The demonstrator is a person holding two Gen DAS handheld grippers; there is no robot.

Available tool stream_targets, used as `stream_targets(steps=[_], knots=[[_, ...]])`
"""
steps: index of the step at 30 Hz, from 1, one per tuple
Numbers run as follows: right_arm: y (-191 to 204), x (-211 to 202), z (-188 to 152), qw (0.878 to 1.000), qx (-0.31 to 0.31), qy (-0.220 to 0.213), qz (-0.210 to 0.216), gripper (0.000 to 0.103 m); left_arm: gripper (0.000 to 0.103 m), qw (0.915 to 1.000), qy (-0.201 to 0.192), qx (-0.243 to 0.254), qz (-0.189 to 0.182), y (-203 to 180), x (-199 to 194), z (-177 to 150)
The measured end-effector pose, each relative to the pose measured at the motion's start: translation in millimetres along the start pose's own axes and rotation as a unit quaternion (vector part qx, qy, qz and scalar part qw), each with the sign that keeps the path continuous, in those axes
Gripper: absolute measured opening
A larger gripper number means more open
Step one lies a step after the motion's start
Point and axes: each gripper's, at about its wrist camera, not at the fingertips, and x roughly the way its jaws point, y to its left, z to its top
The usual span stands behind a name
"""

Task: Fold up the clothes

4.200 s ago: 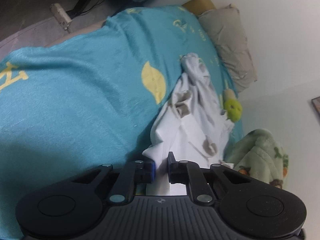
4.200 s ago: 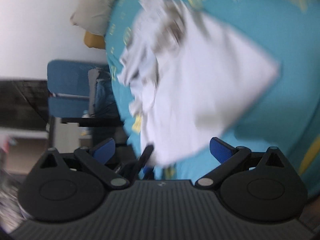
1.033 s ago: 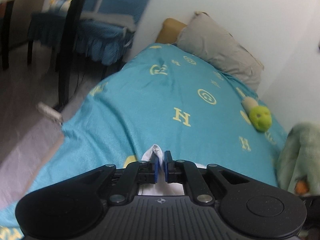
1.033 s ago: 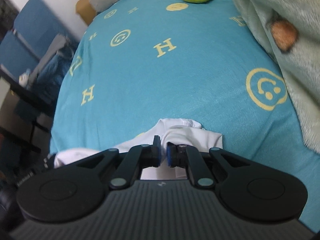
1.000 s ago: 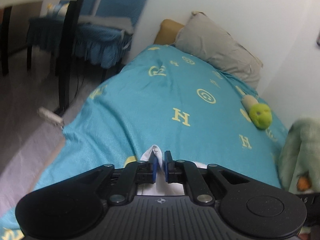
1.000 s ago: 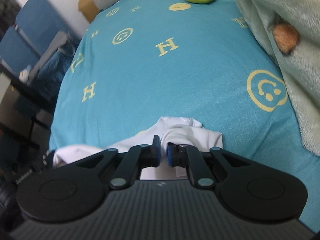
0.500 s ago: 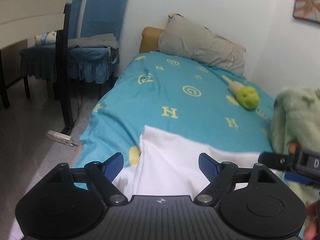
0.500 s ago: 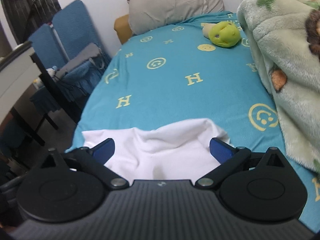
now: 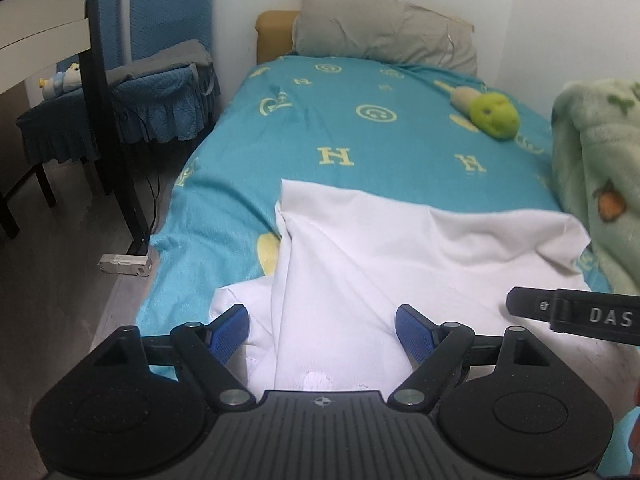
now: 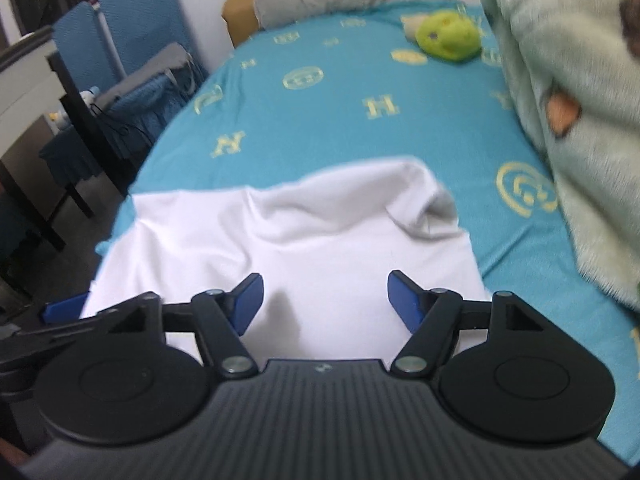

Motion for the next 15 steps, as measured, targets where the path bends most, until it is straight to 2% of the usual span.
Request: stream_targets(steps=[6,10,15], knots=[[-0.6,-7.7,-2.6,1.0,0.009,-0.001,0.006,0.07,0.082,1.0,0.003,-0.001,-0.008,-0.6,-8.1,0.2],[-2.7,-34.6,-3.2,1.0,0.024,-0.009,0.015,0.07,0.082,0.9995,0.012,-0.01,-0.029,-8.1,-35.5,-5.5],[-4.6,-56.1,-12.3,1.0,0.027,-0.011,0.003,0.071,0.083,0.9995,0.018,0.023,-0.009,-28.1,-50.2,-20.2]])
